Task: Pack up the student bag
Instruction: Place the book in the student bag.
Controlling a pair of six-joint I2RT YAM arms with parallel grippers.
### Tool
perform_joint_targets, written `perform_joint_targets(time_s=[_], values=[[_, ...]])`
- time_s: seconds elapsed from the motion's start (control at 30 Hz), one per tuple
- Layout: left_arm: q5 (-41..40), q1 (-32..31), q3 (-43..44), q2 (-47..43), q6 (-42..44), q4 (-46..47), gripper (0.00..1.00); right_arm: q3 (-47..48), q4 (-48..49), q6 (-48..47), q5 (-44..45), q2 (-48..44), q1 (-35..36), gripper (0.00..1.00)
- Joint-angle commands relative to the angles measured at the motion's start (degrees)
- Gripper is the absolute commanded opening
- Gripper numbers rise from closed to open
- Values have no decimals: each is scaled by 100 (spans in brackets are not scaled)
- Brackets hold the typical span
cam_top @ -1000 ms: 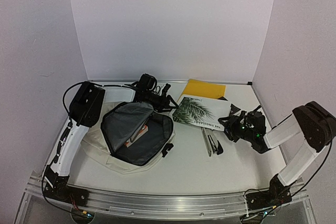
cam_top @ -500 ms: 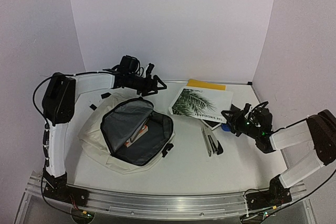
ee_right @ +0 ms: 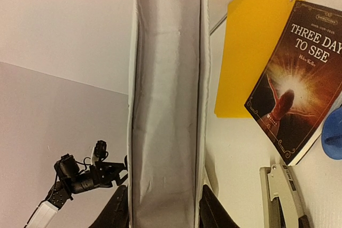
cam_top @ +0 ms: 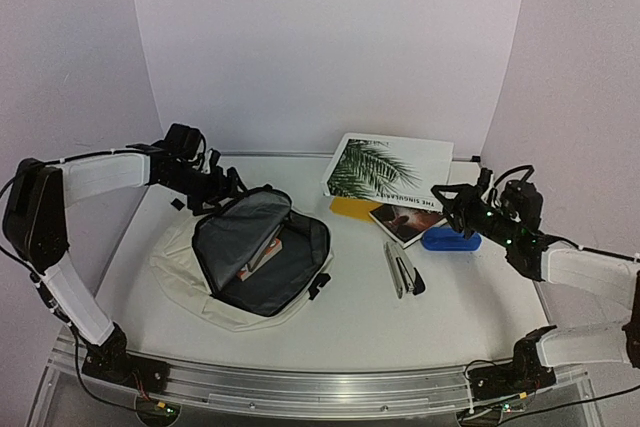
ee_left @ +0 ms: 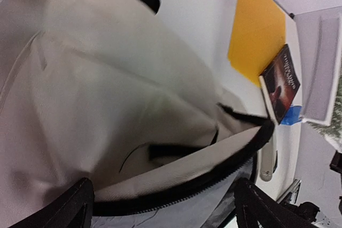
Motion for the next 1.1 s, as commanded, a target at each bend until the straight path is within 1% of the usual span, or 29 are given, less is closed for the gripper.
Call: perform_joint_targets(time_s=[0.0,0.07,0.23,0.37,0.43,0.57,0.6,0.67,0.77,0.83,0.9,0.97,1.0,1.07], values=[[-1013,-17,-483,-994,-207,-842,94,508,-899,-553,-355,-330,-22,32],[-1257,-6,-718,-1325,-373,-1184,95,539,-999,-533,-475,-333,-8,31],[-1484,3,-1109,-1801,-603,-1406,96,559,-1012,-509,-581,-300,-12,30],[-1481,18,-1300,-1893,-662,-1401,96,596,-1021,-533,-761,-246,3,30],[-1352,21,-1350,-1834,-707,-1289,93,589,-1034,-564,-940,-187,9,30],[-1163,18,-1394,-1714,-749,-1026,79,521,-1064,-597,-1202,-56,68,30],[-1146,21,-1396,-1664,-752,-968,73,494,-1070,-602,-1323,1,96,30],[-1147,20,-1418,-1565,-743,-859,64,486,-1082,-650,-1476,78,165,30],[-1126,21,-1513,-1434,-774,-636,56,512,-1124,-761,-1643,253,305,30],[-1065,21,-1505,-1313,-806,-556,46,545,-1151,-804,-1760,434,407,30],[-1079,21,-1487,-1272,-842,-528,33,585,-1157,-844,-1818,584,588,30],[-1145,26,-1490,-1318,-877,-522,24,643,-1190,-896,-1828,696,767,30],[-1194,21,-1512,-1426,-909,-491,16,667,-1208,-925,-1807,756,859,30],[-1194,21,-1552,-1603,-911,-383,8,691,-1237,-948,-1778,802,964,30]])
